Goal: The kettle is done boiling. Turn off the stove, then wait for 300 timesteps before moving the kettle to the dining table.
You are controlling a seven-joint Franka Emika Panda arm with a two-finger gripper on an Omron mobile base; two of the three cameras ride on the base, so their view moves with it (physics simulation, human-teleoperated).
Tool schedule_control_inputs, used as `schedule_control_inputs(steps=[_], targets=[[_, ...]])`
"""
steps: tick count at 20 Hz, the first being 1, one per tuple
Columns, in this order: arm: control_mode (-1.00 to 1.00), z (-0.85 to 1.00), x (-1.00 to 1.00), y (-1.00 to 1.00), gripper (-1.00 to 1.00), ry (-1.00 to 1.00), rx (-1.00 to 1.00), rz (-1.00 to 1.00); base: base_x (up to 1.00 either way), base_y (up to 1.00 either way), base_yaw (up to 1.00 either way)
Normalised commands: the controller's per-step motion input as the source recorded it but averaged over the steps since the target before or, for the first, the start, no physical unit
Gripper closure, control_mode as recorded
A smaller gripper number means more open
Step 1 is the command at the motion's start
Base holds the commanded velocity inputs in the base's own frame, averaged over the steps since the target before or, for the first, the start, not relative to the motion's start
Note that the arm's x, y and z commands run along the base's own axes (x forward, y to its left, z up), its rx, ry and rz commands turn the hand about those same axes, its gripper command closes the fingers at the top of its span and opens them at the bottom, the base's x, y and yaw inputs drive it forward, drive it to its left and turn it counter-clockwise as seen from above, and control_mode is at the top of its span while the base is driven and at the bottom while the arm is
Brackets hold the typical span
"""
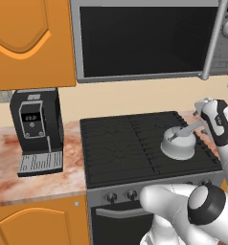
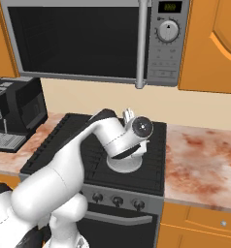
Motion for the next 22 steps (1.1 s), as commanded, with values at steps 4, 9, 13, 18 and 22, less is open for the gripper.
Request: schedule_control_inputs(steps=[4,9,13,18,22], targets=[[-1.00,-0.23,0.00,-0.02,-1.00,0.01,0.00,0.00,0.00,0.00,0.00],[-1.00,-0.07,0.04,0.00,-1.00,0.01,0.00,0.00,0.00,0.00,0.00],[-1.00,0.00,0.14,0.00,-1.00,0.03,0.00,0.00,0.00,0.00,0.00],[-1.00,0.00,0.16,0.00,-1.00,0.05,-0.01,0.00,0.00,0.00,0.00],[-1.00,-0.09,0.10,0.00,-1.00,0.03,-0.01,0.00,0.00,0.00,0.00]])
